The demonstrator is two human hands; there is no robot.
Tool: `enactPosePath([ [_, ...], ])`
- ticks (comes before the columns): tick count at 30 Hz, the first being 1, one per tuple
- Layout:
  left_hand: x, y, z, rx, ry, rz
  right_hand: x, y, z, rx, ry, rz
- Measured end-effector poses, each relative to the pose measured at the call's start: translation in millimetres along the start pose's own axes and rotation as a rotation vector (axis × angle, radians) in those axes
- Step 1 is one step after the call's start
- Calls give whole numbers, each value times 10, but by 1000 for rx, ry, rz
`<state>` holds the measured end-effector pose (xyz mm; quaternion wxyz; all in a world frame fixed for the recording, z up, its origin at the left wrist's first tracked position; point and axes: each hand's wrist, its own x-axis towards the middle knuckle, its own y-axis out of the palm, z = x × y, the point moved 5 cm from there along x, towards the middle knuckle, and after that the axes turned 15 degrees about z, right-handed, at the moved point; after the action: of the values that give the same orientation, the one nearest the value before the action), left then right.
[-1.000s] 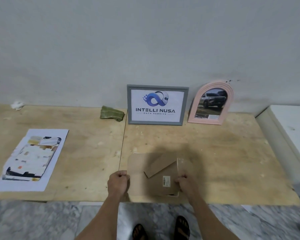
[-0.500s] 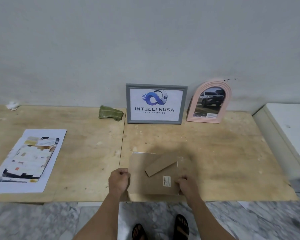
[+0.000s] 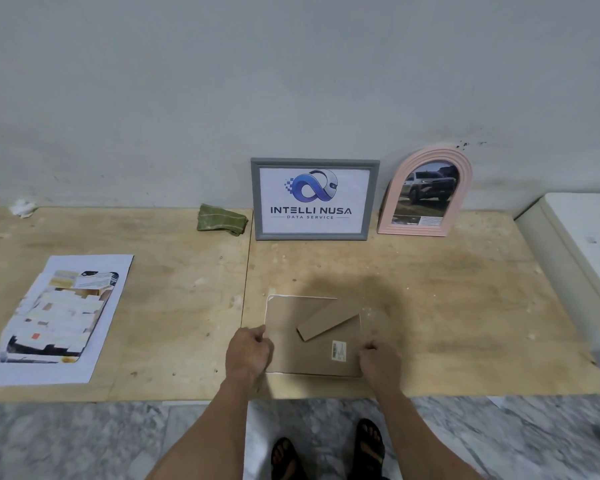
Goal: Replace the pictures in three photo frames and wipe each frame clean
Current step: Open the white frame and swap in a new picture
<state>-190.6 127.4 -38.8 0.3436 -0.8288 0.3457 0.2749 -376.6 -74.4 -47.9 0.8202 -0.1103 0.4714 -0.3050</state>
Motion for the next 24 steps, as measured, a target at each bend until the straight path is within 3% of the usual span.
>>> enactPosePath([
  [5,-59,87,36,-170,-52,-14,-15,22,58,-67,-46,-53],
  [8,-9,88,128,-320,-120,34,14,-53,42,40,-6,-30],
  [12,-16,106,163,-552,-125,198,57,-97,-17,513,47,137],
  [18,71,36,177,-614,-96,145,-56,-59,77,652,-11,441],
  [20,79,13,130,-636,-59,171,-87,-74,140,686,-56,446],
  [24,16,50,23,-670,-3,378,-54,-127,237,581,-93,344],
])
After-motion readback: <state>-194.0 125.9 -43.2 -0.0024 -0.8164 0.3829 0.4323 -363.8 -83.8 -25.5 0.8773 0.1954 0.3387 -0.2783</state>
